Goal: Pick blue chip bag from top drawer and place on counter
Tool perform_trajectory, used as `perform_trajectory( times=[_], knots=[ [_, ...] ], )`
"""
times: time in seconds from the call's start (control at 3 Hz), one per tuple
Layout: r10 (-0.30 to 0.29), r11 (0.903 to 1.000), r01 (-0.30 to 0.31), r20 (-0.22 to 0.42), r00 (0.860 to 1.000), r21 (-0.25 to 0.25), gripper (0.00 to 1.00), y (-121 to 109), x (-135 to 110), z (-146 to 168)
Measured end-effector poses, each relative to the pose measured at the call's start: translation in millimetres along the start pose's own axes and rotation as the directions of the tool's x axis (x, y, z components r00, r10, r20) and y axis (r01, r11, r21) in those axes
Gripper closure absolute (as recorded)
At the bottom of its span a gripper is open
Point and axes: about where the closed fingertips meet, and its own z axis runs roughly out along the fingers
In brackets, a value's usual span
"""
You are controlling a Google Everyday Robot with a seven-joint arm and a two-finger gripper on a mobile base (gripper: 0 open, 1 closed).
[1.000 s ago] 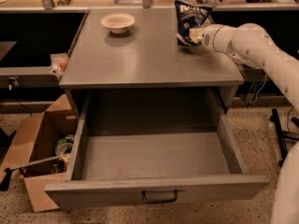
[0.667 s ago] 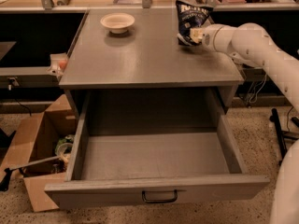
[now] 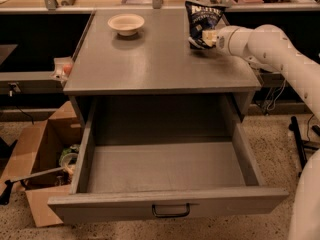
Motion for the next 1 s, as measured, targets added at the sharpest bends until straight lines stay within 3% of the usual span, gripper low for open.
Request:
perform_trajectory(
  times=[0.33,0.67,1.0],
  knots=[
    [0.0,1.0,0.0,0.0,1.0,0.0,0.14,0.0,0.0,0.0],
    [0.014,0.9999,-0.013,0.104,0.995,-0.01,0.0,-1.5,-35.5,-17.3],
    [-0.001,0.9997,0.007,0.239,0.971,-0.025,0.0,2.0,-82.6,-44.3]
  ],
)
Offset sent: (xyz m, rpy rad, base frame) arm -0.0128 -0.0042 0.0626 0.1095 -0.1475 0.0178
